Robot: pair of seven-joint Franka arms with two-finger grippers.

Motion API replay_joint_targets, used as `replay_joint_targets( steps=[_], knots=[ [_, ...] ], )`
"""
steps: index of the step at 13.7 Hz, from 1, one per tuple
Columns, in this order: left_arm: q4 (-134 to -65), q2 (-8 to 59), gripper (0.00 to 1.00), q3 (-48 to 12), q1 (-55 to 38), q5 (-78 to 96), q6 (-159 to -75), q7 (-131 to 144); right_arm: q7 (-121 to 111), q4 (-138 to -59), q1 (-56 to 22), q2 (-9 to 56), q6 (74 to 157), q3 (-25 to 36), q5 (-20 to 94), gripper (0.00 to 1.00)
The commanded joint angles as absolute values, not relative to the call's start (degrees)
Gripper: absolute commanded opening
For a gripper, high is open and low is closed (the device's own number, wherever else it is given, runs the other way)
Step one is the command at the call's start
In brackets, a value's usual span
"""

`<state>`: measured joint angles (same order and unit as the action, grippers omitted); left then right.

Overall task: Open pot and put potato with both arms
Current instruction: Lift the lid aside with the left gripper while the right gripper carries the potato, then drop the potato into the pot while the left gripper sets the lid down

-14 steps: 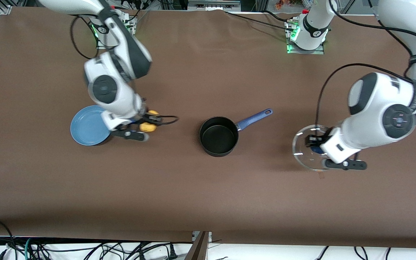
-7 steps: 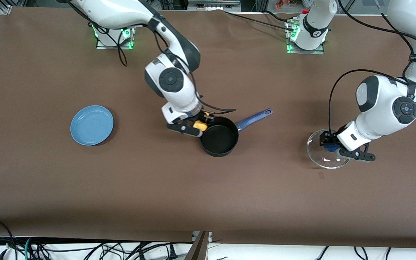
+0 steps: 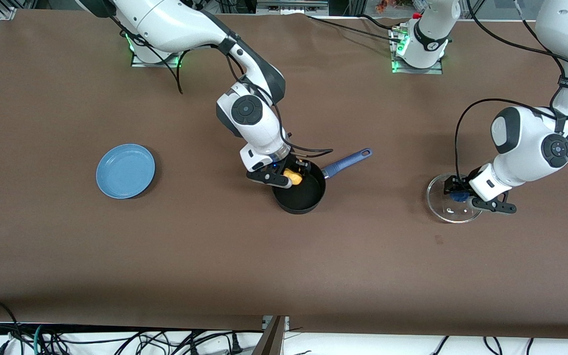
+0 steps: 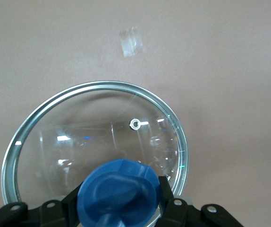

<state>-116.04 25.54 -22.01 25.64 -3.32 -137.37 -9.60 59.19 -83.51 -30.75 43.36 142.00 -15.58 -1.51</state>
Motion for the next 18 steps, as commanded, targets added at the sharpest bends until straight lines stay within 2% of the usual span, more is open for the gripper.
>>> replay_joint_targets(
  steps=[1,5,6,7,8,9,11,13,18],
  knots=[
    [-117.07,25.84,0.0,-22.76,26.28,0.16,-138.25,-11.6,60.12,-80.77,-31.64,45.53,142.99,-15.12,-2.37,0.44],
    [-120.32,25.75,0.0,-24.25,26.28,3.25,-138.34,-11.6,59.77,-80.77,-31.64,47.19,146.33,-15.03,-2.46,0.45],
    [-120.5,25.75,0.0,-24.26,26.28,3.25,-138.17,-11.6,59.85,-80.77,-31.64,47.28,146.42,-15.03,-2.46,0.52],
    [-120.24,25.84,0.0,-24.34,26.02,3.25,-137.82,-11.6,59.94,-80.77,-31.64,47.29,146.43,-15.03,-2.46,0.94],
    [-120.06,25.93,0.92,-24.26,25.67,3.25,-137.73,-11.6,59.85,-80.77,-31.73,47.11,146.34,-14.94,-3.59,1.0],
    [-119.71,25.93,1.0,-24.26,25.66,3.16,-137.55,-11.6,59.59,-80.77,-31.55,46.67,145.82,-14.85,-5.95,1.0],
    [-118.84,25.4,1.0,-24.69,25.58,3.16,-136.42,-11.51,59.15,-80.77,-30.85,45.27,144.33,-14.77,-7.21,1.0],
    [-115.07,24.53,1.0,-25.14,25.75,3.08,-131.16,-11.51,58.45,-80.07,-29.71,43.95,139.51,-14.68,-7.29,1.0],
    [-108.29,13.56,1.0,-27.6,25.58,2.46,-117.53,-10.55,43.99,-76.29,-25.15,38.42,119.56,-14.77,-7.38,1.0]
  ],
)
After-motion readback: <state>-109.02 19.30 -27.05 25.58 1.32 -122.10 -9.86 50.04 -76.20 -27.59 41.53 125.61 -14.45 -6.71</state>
